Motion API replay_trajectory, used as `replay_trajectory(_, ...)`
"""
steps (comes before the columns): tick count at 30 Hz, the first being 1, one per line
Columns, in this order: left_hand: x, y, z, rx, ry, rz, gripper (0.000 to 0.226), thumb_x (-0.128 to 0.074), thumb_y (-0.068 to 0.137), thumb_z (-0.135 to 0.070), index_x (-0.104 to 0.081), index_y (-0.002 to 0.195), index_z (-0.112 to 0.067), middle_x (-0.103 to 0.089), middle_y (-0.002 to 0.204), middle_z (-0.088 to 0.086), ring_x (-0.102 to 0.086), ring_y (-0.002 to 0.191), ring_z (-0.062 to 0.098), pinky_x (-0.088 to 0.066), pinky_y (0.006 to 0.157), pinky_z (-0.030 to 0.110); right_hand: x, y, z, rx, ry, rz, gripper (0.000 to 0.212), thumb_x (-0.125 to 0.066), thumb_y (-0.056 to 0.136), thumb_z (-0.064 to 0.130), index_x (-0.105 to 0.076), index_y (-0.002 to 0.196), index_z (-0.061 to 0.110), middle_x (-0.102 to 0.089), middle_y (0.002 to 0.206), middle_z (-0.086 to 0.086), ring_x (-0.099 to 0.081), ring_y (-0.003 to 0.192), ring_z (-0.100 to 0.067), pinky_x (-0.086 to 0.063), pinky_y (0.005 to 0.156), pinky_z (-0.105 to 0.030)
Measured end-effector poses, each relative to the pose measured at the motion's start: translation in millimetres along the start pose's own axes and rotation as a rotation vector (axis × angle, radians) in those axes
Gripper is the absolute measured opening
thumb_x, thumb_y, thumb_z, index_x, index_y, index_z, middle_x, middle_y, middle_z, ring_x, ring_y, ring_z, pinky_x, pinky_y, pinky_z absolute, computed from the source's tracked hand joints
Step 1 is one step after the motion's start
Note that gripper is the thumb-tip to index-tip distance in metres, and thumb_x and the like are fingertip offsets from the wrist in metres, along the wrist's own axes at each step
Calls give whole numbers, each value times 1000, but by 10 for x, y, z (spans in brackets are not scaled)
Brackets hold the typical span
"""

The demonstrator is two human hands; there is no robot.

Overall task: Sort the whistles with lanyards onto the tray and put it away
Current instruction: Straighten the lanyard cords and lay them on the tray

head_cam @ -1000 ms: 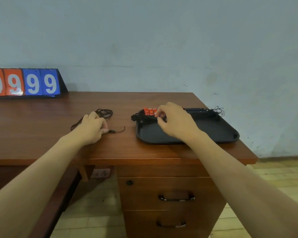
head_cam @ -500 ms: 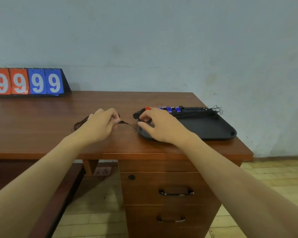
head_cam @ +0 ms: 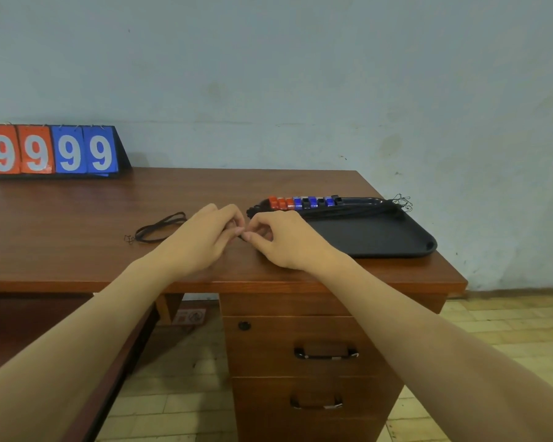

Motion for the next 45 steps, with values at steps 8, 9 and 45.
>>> replay_trajectory(8,36,-7,52,24,-33,-6,12,-53,101,-37,-60,108,-31,-64,83,-15,-57,83,2,-43,74,24,50,52,-5,1,-75,5,16,-56,102,35,-68,112,31,-69,100,12,-63,90,-7,-58,87,-39)
replay_trajectory(9,30,-11,78,14,-1,14,17,-49,102,-39,-63,107,-31,-64,85,-16,-56,84,2,-42,74,24,103,63,-17,-6,-85,-6,17,-56,102,34,-68,113,30,-68,101,13,-63,91,-7,-57,88,-38)
replay_trajectory(45,145,94,761,133,53,5,34,-39,106,-38,-54,77,-30,-60,65,-1,-58,62,17,-40,63,25,1290,-491,-1712,-421,-289,-326,15,-54,101,29,-68,96,30,-67,94,7,-63,91,-20,-56,82,-42)
Point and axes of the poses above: each hand's wrist, its own y-axis towards the middle knuckle, its own x-axis out of the back of the hand, z = x × y, the point moved 7 cm from there along y, towards the middle knuckle
